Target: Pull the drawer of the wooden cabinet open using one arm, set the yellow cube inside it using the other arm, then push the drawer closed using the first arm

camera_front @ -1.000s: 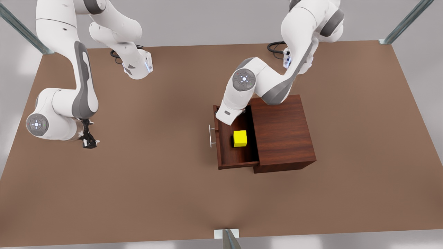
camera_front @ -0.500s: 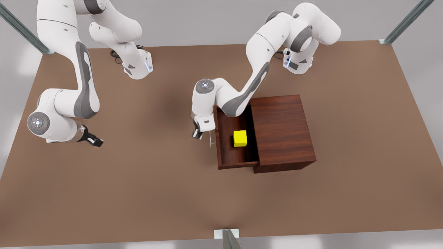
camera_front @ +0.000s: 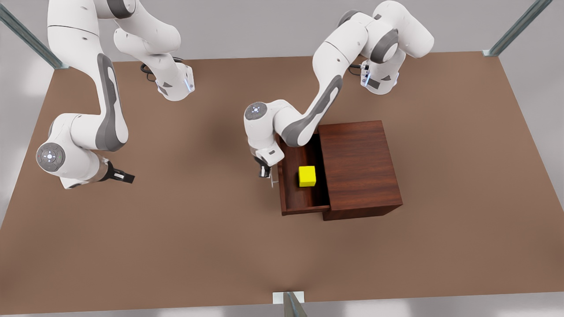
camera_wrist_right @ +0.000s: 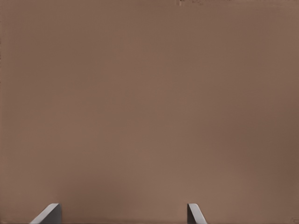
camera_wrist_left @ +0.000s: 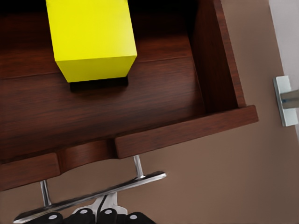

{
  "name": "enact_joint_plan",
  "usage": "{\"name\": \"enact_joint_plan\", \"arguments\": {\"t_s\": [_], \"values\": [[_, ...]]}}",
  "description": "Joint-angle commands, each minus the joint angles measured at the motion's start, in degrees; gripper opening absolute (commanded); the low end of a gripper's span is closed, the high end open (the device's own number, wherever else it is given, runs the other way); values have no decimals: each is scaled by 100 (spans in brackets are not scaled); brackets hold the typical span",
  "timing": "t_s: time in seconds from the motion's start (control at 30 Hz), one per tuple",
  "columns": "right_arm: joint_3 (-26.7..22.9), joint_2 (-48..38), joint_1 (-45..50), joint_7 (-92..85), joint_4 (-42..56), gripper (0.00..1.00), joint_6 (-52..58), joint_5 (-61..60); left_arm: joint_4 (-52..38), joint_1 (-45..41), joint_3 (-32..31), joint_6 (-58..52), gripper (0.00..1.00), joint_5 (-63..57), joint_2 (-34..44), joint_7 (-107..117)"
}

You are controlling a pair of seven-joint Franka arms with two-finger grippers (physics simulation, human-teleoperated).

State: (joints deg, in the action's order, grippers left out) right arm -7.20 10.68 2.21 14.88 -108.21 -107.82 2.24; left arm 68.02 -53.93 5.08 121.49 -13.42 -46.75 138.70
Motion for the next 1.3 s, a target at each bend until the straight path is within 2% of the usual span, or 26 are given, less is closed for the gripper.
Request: {"name": "enact_joint_plan", "arguments": {"t_s": [0.0, 0.1, 0.2, 0.33, 0.73, 1.0, 1.07, 1.1, 1.13, 1.17, 1.2, 1.23, 1.27], "values": [[-1, -5, -1, -1075, 1, 100, -11, -4, 10, 14, 37, -451, 0, -20, 25, 957], [-1, -5, -1, -1075, 1, 100, -11, -4, 45, 75, 46, -688, 0, 85, 25, 527], [-1, -5, -1, -1066, 10, 100, -11, -4, 45, 233, 46, -960, 0, 1007, 69, -386], [-1, -5, -1, -1057, 10, 100, -11, -4, 1, 515, 54, -1496, 0, 1500, 201, -888], [-1, -5, -1, -1057, 28, 100, -2, -4, -25, 1025, 81, -2191, 0, 1421, 289, -1521], [-1, -5, -10, -1066, 63, 100, 15, -4, -34, 1218, 379, -2481, 0, 1421, 306, -2005], [-1, -5, -10, -1066, 71, 100, 24, -4, -297, 1218, 397, -2507, 0, 1605, 306, -1769], [-1, -5, -18, -1066, 71, 100, 24, -4, -622, 1262, 388, -2402, 87, 1904, 376, -1416], [-1, -5, -18, -1066, 71, 100, 24, -4, -649, 1332, 397, -2375, 100, 2036, 710, -1451], [-1, -5, -18, -1066, 71, 100, 24, -4, -640, 1727, 345, -2454, 100, 2133, 1167, -1574], [-1, -5, -18, -1066, 71, 100, 24, -4, -561, 2044, 371, -2796, 100, 2151, 1659, -2670], [-1, -5, -18, -1066, 71, 100, 24, -4, -500, 2290, 686, -3184, 100, 2089, 1739, -3656], [-1, -5, -18, -1066, 71, 100, 24, -4, -167, 2554, 1196, -3202, 100, 2098, 1914, -5831]]}}
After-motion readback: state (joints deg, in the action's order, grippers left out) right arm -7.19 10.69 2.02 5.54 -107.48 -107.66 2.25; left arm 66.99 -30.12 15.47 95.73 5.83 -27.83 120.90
